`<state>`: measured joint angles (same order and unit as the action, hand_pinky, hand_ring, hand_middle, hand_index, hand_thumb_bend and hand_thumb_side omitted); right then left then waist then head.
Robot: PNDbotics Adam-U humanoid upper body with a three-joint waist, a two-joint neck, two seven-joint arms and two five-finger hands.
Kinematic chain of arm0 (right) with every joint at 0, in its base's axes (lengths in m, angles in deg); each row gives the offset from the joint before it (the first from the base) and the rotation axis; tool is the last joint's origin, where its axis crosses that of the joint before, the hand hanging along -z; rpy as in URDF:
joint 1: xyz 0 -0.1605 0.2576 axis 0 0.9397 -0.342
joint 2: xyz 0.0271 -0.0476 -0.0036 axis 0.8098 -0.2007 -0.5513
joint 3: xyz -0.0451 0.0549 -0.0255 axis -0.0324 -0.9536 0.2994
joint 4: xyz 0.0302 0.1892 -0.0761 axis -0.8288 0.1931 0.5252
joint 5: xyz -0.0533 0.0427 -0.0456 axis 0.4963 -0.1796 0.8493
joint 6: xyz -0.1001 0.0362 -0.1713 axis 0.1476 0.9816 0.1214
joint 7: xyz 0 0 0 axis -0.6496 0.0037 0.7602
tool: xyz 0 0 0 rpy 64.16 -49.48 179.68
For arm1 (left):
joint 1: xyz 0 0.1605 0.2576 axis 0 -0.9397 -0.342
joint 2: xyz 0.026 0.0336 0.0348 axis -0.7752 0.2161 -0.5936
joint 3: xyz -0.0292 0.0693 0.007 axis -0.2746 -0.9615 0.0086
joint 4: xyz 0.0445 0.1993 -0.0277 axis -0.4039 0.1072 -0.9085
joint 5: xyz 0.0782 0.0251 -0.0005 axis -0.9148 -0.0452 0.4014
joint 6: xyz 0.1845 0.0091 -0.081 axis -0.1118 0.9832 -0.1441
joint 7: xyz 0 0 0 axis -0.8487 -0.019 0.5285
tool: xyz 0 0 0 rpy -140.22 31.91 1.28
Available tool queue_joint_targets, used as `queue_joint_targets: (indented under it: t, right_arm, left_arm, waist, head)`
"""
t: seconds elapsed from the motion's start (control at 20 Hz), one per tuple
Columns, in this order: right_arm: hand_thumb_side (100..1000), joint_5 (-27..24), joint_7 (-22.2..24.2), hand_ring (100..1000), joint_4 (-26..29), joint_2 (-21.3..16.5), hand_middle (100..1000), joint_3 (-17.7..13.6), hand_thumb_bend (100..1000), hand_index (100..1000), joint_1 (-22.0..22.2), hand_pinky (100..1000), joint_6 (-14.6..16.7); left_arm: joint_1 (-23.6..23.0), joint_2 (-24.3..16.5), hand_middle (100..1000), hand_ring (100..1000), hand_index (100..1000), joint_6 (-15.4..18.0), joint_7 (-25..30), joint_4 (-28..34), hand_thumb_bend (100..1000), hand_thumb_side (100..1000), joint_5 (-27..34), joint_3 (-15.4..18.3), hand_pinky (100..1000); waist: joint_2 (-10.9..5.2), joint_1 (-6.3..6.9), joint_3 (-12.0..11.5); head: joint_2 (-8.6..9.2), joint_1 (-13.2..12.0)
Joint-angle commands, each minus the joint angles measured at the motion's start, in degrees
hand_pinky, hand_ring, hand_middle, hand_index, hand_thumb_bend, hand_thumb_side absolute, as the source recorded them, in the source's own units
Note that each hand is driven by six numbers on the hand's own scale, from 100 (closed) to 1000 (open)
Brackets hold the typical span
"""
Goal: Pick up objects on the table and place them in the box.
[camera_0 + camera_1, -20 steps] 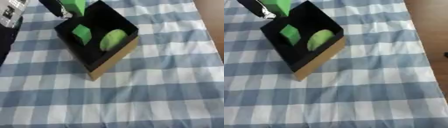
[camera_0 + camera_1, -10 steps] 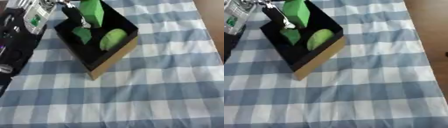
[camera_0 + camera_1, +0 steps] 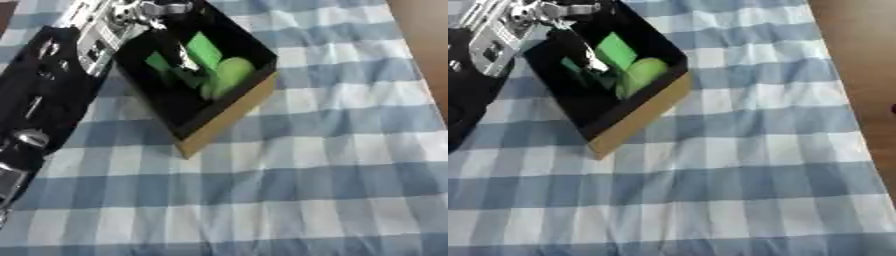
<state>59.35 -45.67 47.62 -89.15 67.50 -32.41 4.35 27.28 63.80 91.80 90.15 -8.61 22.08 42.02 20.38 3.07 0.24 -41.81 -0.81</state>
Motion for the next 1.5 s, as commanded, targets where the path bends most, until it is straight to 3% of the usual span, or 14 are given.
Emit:
queue_joint_targets:
  t: [0.05,0.45,0.6,0.8,1.0,1.1,1.25,1.35,1.4,1.5]
  right_arm:
    - [570,-0.38,0.03,1000,1.14,-1.33,367,-0.16,100,908,-0.17,926,-0.16]
    - [570,-0.56,0.06,1000,1.14,-1.34,367,-0.17,100,908,-0.03,927,-0.41]
    - [569,-0.7,-0.08,1000,1.14,-1.34,368,-0.28,100,908,0.14,927,-0.38]
    - [567,-1.27,-0.6,1000,1.14,-1.69,373,-0.54,100,907,0.28,925,0.06]
    - [566,-2.54,-1.64,1000,1.14,-2.42,379,-1.06,100,906,0.08,924,0.74]
    - [564,-3.33,-2.18,1000,1.14,-2.84,385,-1.35,100,904,-0.12,922,1.2]
    - [565,-4.46,-2.75,1000,1.14,-3.34,388,-1.56,100,904,-0.54,921,1.55]
    - [565,-4.85,-2.81,1000,1.14,-3.48,389,-1.6,100,904,-0.67,921,1.55]
    - [564,-5.36,-2.99,1000,1.14,-3.57,396,-1.63,100,903,-1.12,919,1.82]
    - [563,-6.46,-3.27,1000,1.14,-3.82,399,-1.66,100,902,-1.7,918,2.39]
  left_arm:
    - [1.04,-0.24,875,962,929,0.7,-0.98,0.91,658,471,-1.91,0.91,961]
    - [1.0,-0.19,862,953,919,0.49,-1.55,3.14,635,449,-1.52,1.85,948]
    - [0.58,-0.63,843,931,905,-1.06,-3.04,6.17,566,450,0.24,3.2,934]
    - [-1.12,-3.14,828,909,897,-4.68,-7.65,15.7,446,470,3.83,5.89,923]
    - [-5.58,-7.8,808,880,893,-10.67,-19.19,27.31,395,513,10.91,10.09,901]
    - [-9.36,-9.95,776,837,873,-14.06,-28.35,33.0,356,482,15.83,12.61,867]
    - [-14.8,-11.81,769,830,866,-17.41,-40.86,40.07,381,454,20.05,14.72,858]
    - [-16.22,-12.17,768,829,865,-18.37,-44.33,41.99,386,448,20.37,14.75,858]
    - [-18.91,-11.3,769,827,870,-17.62,-47.98,45.08,416,410,20.71,16.36,854]
    - [-23.96,-9.8,768,825,873,-15.25,-55.08,49.19,420,421,22.21,18.62,854]
  waist:
    - [-2.06,0.44,0.01]
    - [-2.45,0.39,-0.14]
    - [-2.69,0.3,-0.19]
    - [-3.1,0.18,-0.53]
    - [-3.5,0.04,-1.11]
    - [-3.7,-0.16,-1.6]
    - [-3.81,-0.44,-1.98]
    - [-3.82,-0.5,-2.0]
    - [-3.7,-0.94,-2.22]
    - [-3.54,-1.5,-2.35]
  head:
    - [-0.31,0.04]
    - [-0.41,0.26]
    - [-0.47,0.42]
    - [-0.62,0.81]
    - [-0.55,1.38]
    - [-0.35,2.02]
    - [0.0,2.3]
    - [0.08,2.3]
    - [0.23,2.5]
    - [0.37,2.56]
